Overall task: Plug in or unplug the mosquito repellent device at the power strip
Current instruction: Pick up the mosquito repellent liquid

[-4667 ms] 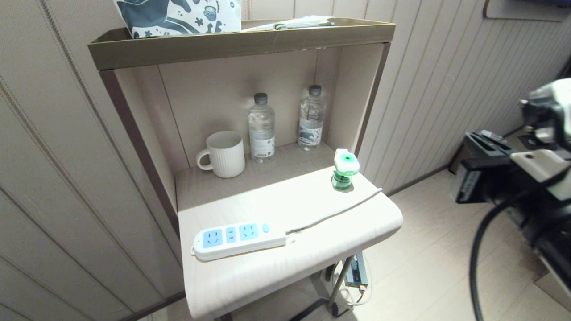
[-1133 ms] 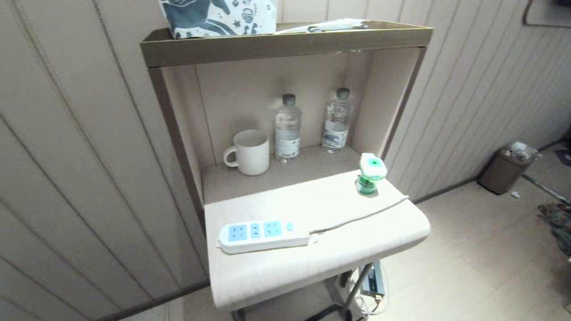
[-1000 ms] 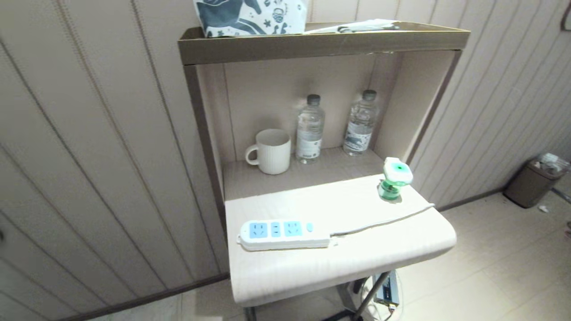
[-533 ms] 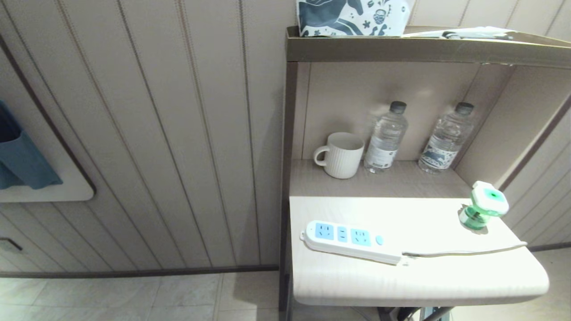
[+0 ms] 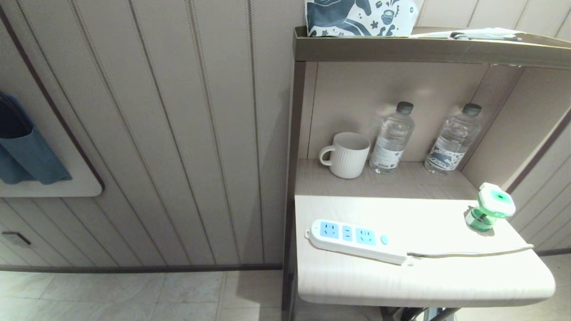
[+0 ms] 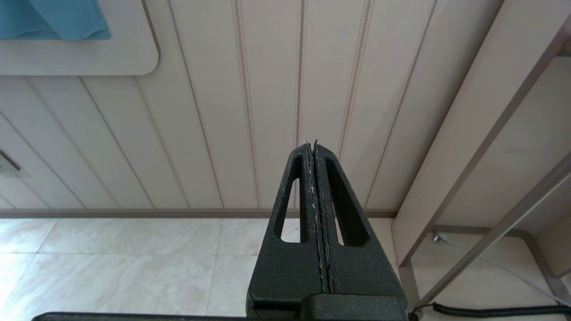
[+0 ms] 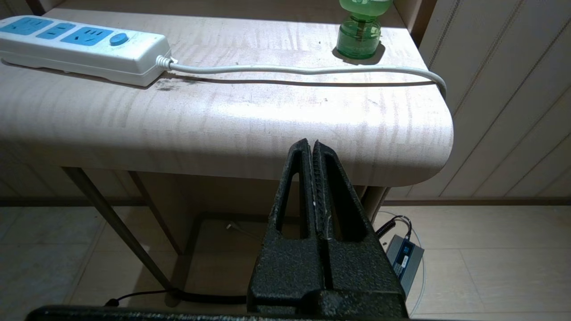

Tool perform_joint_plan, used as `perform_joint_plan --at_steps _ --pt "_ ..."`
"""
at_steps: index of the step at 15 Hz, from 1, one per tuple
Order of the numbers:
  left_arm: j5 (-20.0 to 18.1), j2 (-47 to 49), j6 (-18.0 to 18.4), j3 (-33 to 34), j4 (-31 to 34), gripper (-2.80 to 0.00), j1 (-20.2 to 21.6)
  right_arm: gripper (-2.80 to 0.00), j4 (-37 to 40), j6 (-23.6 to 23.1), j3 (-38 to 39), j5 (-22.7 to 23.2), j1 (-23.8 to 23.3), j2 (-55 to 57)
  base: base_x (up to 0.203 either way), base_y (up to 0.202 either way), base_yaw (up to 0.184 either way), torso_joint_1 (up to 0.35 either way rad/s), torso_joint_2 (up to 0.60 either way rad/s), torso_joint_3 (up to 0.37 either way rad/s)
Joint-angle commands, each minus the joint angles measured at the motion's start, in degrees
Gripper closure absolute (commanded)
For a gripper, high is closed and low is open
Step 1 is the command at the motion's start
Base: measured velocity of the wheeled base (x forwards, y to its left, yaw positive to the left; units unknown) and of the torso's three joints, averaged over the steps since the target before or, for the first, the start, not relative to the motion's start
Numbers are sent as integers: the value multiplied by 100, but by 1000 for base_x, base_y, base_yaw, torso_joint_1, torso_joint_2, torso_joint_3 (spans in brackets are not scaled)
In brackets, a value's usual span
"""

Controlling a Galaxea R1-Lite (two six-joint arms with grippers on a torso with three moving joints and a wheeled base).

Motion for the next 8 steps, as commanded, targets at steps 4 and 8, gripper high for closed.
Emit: perform_joint_plan --at_steps 4,8 --pt "0 8 -3 -5 -1 0 4 0 0 -27 0 17 -2 17 0 0 0 0 0 0" --pt "0 8 -3 -9 -1 0 2 0 -9 -45 0 17 -2 17 0 0 0 0 0 0"
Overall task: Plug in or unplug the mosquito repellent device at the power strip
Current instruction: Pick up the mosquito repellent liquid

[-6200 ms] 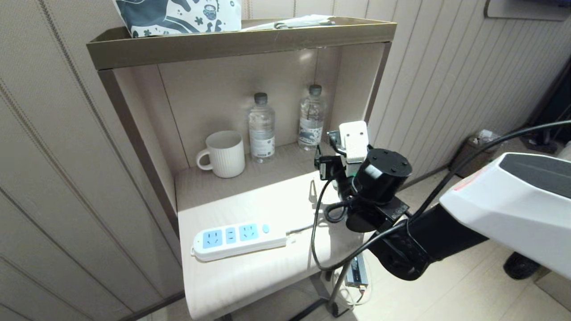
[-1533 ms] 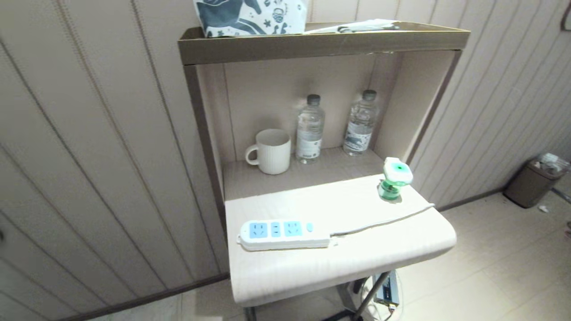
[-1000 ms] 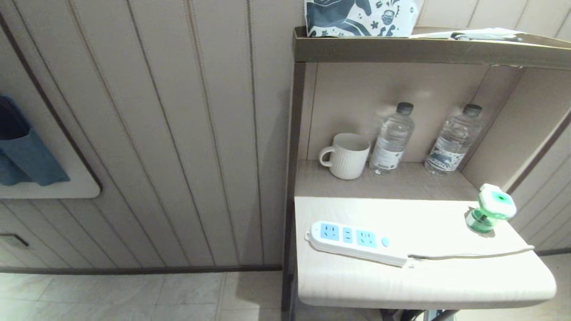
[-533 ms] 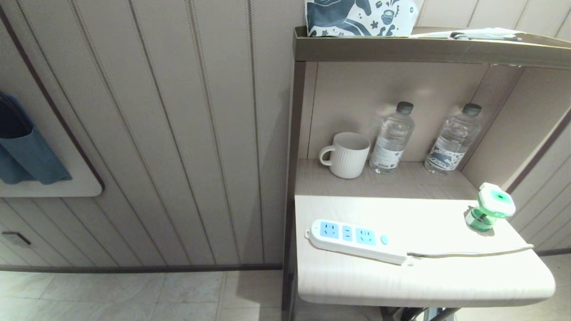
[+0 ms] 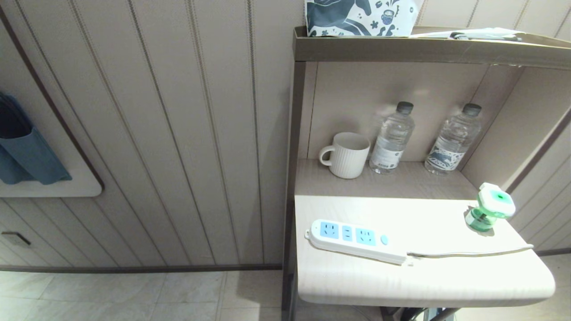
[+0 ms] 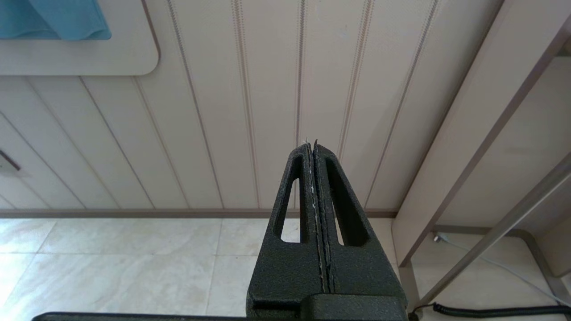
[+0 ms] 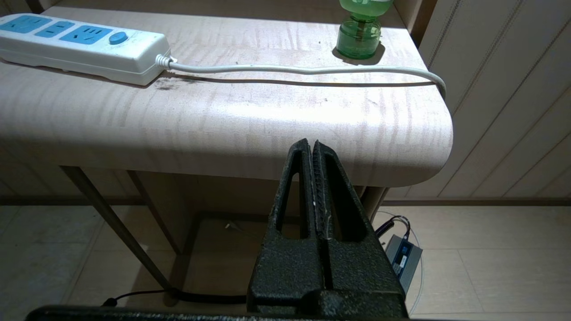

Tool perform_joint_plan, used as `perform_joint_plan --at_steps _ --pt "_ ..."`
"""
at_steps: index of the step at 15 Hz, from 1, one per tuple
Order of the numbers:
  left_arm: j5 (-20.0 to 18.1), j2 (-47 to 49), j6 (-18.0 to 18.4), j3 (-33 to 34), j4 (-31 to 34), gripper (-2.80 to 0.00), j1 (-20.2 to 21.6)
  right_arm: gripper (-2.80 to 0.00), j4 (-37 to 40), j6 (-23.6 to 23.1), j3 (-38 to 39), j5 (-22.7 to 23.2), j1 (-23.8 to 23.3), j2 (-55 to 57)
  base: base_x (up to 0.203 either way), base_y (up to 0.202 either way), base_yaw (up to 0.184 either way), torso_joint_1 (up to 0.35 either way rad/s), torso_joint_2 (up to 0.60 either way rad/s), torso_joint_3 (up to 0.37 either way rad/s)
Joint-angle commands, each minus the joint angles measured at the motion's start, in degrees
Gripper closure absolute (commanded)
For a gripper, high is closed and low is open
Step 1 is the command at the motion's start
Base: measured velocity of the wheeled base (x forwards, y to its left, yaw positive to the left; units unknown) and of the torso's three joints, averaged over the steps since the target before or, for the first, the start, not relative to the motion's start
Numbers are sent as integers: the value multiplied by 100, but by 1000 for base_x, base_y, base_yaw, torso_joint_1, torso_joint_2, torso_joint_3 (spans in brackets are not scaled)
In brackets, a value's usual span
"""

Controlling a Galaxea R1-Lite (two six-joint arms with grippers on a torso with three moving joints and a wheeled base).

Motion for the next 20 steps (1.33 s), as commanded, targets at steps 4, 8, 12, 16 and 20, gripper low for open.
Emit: perform_joint_plan --at_steps 4,8,12,16,20 --pt "-9 8 -1 5 -2 0 7 0 66 -73 -819 -3 -3 317 0 0 0 0 0 0" --pt "0 8 -1 -9 -2 0 7 0 18 -115 -2188 8 -47 1649 0 0 0 0 0 0" --pt "0 8 -1 -1 -2 0 3 0 -982 -159 -2767 -15 -179 2991 0 0 0 0 0 0" --pt "0 8 -1 -10 -2 0 4 0 -2305 -88 -2652 -99 -329 3932 0 0 0 0 0 0" --pt "-4 8 -1 5 -2 0 2 0 -2703 -88 -2522 -315 -323 4134 0 0 0 0 0 0"
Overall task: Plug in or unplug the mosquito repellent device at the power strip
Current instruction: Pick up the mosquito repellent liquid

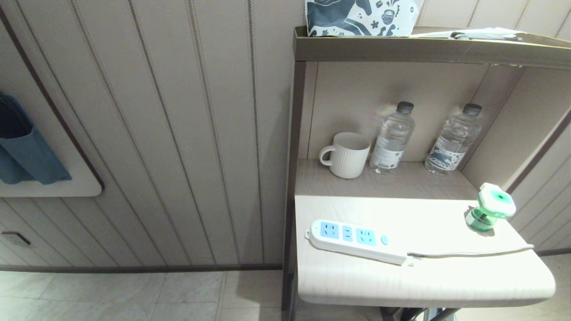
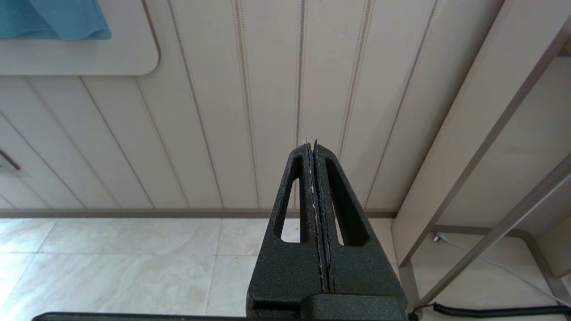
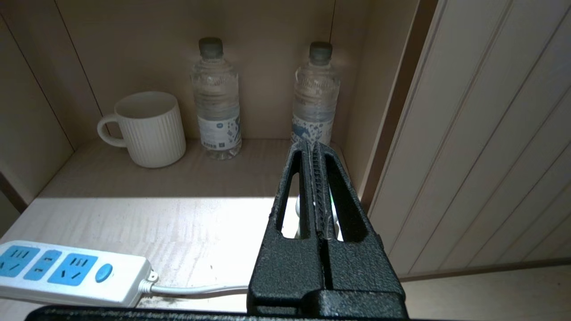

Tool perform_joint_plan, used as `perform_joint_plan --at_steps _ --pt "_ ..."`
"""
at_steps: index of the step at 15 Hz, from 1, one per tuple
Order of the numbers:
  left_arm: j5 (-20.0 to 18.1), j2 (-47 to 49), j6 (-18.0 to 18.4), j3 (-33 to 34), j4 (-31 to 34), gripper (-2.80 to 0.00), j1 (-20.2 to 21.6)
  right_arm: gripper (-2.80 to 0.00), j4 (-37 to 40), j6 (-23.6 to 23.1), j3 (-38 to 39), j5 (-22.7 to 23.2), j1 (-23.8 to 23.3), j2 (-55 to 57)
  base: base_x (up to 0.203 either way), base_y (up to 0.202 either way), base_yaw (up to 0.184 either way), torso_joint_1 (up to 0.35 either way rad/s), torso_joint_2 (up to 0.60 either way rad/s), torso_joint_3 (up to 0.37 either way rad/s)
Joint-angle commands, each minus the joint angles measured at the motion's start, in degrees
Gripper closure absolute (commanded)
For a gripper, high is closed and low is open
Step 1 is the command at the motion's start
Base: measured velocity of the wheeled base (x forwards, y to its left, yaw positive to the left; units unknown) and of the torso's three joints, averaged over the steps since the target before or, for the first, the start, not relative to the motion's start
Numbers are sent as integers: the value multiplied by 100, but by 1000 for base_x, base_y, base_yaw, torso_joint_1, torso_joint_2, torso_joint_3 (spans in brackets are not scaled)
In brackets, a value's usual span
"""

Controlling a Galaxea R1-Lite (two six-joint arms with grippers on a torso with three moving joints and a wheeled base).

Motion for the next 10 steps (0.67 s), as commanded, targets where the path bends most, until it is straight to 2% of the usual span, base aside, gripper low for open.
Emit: perform_joint_plan --at_steps 1,3,4,7,10 --pt "-2 8 1 5 -1 0 1 0 -116 16 108 -16 8 262 0 0 0 0 0 0" --pt "-2 8 1 5 -1 0 5 0 -750 39 266 -132 2 659 0 0 0 0 0 0" --pt "-2 8 1 -2 -1 0 1 -280 -1225 77 427 -217 -44 933 0 0 0 0 0 0" --pt "-2 8 1 5 -1 0 -4 -280 -3259 387 919 -324 -473 1963 0 0 0 0 0 0" --pt "-3 8 1 4 -1 0 -3 -280 -4910 510 1334 -332 -855 2824 0 0 0 0 0 0"
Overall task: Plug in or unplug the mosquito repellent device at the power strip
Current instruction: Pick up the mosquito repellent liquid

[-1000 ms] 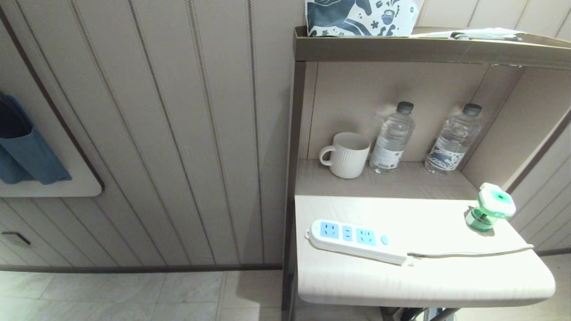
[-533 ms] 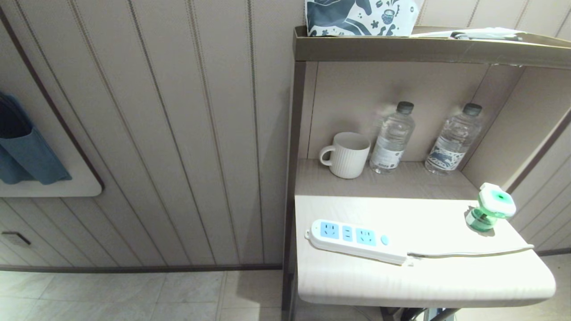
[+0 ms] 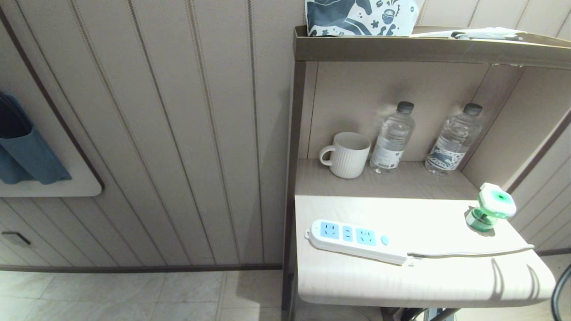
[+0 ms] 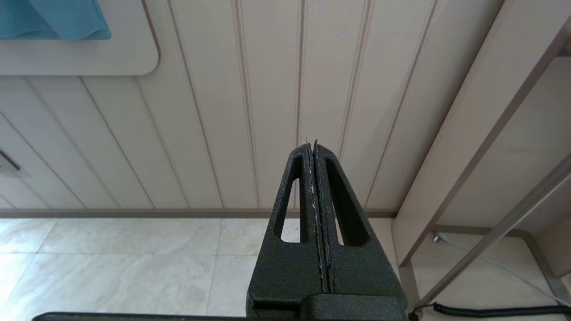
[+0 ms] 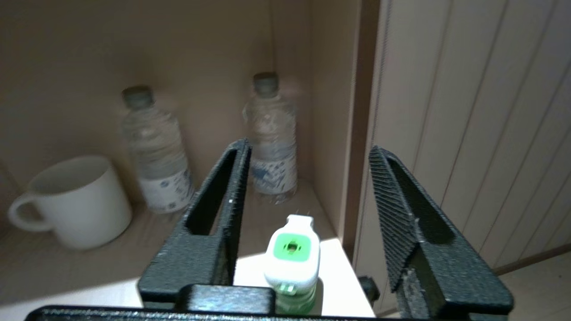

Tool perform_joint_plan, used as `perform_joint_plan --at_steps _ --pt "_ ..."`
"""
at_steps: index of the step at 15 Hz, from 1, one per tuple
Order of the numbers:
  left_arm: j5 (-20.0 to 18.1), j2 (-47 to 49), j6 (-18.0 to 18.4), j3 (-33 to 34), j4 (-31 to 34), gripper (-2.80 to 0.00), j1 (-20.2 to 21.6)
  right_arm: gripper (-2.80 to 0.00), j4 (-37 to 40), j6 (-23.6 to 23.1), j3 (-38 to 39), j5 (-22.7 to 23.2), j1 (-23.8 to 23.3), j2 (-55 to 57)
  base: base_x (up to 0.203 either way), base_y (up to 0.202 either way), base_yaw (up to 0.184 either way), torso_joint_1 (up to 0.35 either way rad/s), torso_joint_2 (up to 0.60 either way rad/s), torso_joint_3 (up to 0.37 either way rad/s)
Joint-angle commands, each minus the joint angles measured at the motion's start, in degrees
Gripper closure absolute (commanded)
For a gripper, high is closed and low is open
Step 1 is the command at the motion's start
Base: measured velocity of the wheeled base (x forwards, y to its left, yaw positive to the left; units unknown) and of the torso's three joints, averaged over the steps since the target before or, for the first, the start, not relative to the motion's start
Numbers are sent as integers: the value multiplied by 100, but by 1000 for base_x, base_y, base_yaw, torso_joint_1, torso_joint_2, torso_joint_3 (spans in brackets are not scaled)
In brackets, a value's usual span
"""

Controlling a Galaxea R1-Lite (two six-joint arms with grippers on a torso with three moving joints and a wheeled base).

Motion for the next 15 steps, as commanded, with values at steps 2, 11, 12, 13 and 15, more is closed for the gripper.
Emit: perform_joint_plan --at_steps 2,11,12,13,15 --pt "0 8 -1 5 2 0 5 -280 -1911 -53 523 -5 -243 1163 0 0 0 0 0 0" --pt "0 8 -1 4 2 0 5 -280 -2474 -174 642 -8 -51 2980 0 0 0 0 0 0" --pt "0 8 -1 5 2 0 5 -280 -2474 -173 633 -5 -43 3030 0 0 0 0 0 0" --pt "0 8 -1 5 2 0 -3 -280 -2474 -176 617 -10 44 3080 0 0 0 0 0 0" --pt "0 8 -1 4 2 0 -3 -280 -2474 -238 603 -29 151 3180 0 0 0 0 0 0"
